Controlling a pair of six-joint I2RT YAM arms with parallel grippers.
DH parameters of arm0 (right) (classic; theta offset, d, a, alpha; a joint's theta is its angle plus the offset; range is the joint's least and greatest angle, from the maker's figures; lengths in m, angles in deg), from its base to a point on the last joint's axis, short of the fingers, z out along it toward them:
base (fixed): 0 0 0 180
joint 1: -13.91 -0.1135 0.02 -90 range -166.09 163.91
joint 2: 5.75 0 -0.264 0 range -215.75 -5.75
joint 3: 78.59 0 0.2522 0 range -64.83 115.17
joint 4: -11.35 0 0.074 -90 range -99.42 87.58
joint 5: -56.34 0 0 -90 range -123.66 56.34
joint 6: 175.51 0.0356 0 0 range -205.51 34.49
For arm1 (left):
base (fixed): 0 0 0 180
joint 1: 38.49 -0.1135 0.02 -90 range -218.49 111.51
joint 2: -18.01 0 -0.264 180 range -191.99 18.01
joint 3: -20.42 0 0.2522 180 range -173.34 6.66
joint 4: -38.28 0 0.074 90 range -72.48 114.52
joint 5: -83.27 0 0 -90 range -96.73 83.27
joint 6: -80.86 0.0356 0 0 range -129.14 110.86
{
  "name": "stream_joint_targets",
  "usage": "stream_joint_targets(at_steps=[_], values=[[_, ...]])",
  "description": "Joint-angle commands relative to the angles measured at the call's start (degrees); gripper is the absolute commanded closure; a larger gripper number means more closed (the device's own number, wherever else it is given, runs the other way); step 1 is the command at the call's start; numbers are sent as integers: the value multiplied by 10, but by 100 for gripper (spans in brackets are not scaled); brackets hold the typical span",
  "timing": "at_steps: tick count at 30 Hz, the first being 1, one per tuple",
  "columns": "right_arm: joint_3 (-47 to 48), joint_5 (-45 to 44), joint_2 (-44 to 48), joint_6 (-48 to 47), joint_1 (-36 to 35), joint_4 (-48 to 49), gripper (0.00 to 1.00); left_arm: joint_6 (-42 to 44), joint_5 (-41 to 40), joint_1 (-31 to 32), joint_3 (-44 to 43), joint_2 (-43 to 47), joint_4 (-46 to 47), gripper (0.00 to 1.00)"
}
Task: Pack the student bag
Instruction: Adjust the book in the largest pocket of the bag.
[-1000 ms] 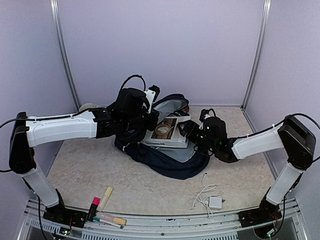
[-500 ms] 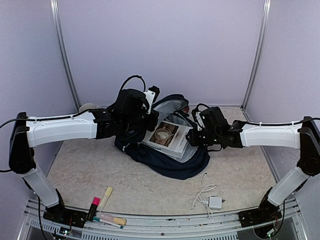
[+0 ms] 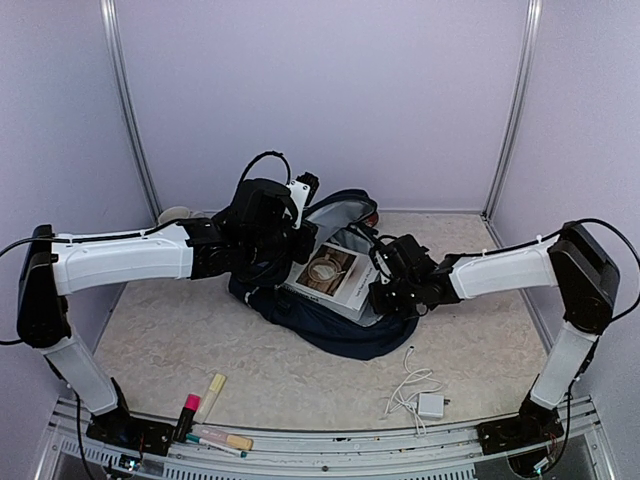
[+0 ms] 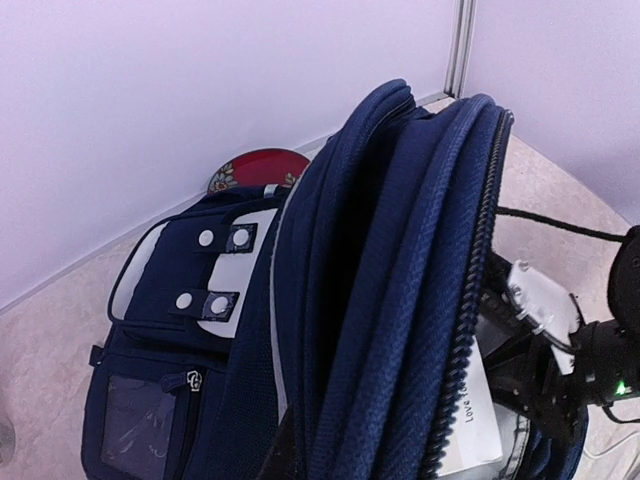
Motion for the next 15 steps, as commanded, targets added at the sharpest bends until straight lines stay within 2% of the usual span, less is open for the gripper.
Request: stream_joint_targets(at_steps=[1,5,8,12,15], values=[[60,79,-50,11,-21,74,87,-6,24,4,-7,29,93,100],[96,97,-74,13,-36,113,86,-17,37,7,-3,26,96,100],[82,100,-64,25,-35,139,85,-19,37,10,1,22,96,100],[18,73,-1,29,-36,139,83,-20,33,10,12,22,93,100],[-26,40,83,31,-36,96,75,-20,31,10,17,22,93,100]])
